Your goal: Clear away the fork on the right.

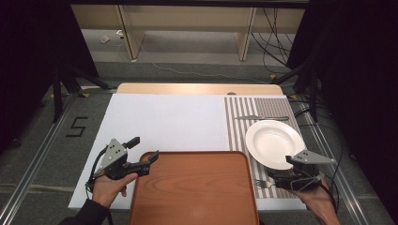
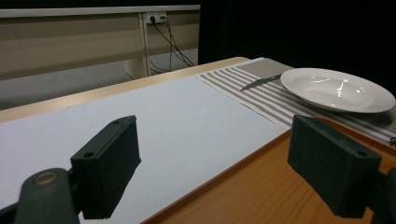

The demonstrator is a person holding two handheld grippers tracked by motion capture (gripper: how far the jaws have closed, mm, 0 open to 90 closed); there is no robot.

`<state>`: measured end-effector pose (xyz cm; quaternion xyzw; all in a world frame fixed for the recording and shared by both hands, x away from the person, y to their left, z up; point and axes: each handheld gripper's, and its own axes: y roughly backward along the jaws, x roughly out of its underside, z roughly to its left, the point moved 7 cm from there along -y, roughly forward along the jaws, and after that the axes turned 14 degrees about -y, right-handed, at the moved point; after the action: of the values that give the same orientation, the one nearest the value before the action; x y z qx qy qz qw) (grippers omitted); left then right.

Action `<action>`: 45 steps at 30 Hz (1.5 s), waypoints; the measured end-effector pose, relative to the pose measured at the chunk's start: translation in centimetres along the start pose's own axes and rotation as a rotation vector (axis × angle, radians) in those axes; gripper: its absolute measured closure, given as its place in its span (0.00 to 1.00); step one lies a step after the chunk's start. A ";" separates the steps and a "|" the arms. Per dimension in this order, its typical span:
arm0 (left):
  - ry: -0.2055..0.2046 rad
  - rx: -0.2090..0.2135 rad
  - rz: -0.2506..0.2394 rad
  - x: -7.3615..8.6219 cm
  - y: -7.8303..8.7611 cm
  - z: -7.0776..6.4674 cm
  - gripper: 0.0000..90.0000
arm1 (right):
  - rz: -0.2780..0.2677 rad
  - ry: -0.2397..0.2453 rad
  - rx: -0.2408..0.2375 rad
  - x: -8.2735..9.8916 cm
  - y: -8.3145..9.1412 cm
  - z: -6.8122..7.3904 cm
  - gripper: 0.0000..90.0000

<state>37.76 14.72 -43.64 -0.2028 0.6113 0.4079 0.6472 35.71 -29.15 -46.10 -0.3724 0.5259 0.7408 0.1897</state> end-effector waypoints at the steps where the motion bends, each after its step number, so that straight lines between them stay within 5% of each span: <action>1: 0.000 0.000 0.000 0.0 0.0 0.0 0.18 | 0.014 0.003 0.004 0.2 0.0 -0.1 0.18; 13: -0.004 -0.001 0.000 0.0 0.0 0.1 0.18 | 0.205 0.102 0.045 2.3 -0.3 -1.1 0.23; 25: -0.007 0.001 0.001 0.0 -0.1 0.0 0.18 | 0.383 0.128 0.075 4.1 -1.0 -2.1 0.26; 45: -0.010 0.001 0.001 0.0 -0.2 0.1 0.18 | 0.570 0.197 0.086 4.7 -2.5 -3.6 0.47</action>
<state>38.01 14.73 -43.70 -0.2002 0.6082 0.4090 0.6502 35.64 -32.00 -51.81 -0.2716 0.6560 0.7015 -0.0619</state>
